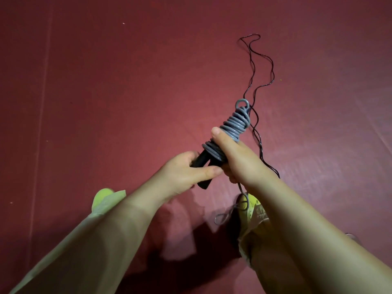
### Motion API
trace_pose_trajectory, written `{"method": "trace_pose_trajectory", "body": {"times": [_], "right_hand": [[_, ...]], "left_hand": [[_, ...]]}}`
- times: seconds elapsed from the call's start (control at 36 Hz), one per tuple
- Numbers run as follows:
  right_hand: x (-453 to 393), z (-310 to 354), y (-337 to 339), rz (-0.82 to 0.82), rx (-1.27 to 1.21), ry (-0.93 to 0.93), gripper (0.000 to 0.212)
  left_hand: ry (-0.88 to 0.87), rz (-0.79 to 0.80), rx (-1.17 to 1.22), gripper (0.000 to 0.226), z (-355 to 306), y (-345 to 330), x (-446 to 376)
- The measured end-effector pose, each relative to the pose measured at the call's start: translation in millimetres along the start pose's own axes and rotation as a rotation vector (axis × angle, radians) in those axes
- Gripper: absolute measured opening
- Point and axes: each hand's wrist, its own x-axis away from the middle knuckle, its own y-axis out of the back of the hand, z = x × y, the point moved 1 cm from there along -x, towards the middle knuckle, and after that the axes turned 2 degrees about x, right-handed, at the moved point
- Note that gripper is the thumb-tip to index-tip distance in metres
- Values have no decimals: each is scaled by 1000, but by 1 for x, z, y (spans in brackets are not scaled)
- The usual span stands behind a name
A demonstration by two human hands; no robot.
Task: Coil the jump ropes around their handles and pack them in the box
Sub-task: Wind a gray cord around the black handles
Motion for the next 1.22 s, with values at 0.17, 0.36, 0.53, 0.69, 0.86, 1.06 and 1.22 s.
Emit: {"method": "trace_pose_trajectory", "body": {"times": [0.17,0.36,0.53,0.69,0.86,1.06,1.22], "right_hand": [[2,3,4,-32,-127,36,45],[11,8,2,120,-127,130,50],[9,8,9,70,-3,23,58],[5,5,11,36,181,-48,62],[4,4,6,-22,276,-80,74],[2,4,7,62,334,-139,81],[2,-4,14,89,416,-188,88]], "left_hand": [[254,491,591,72,-9,-3,15],[292,748,845,86,-18,-12,23],[300,574,701,77,-21,-17,19],[227,300,479,75,-21,-15,15],[78,39,294,65,-23,-17,13],[34,-97,88,63,-12,-7,7],[18,-121,-155,80,1,6,3]]}}
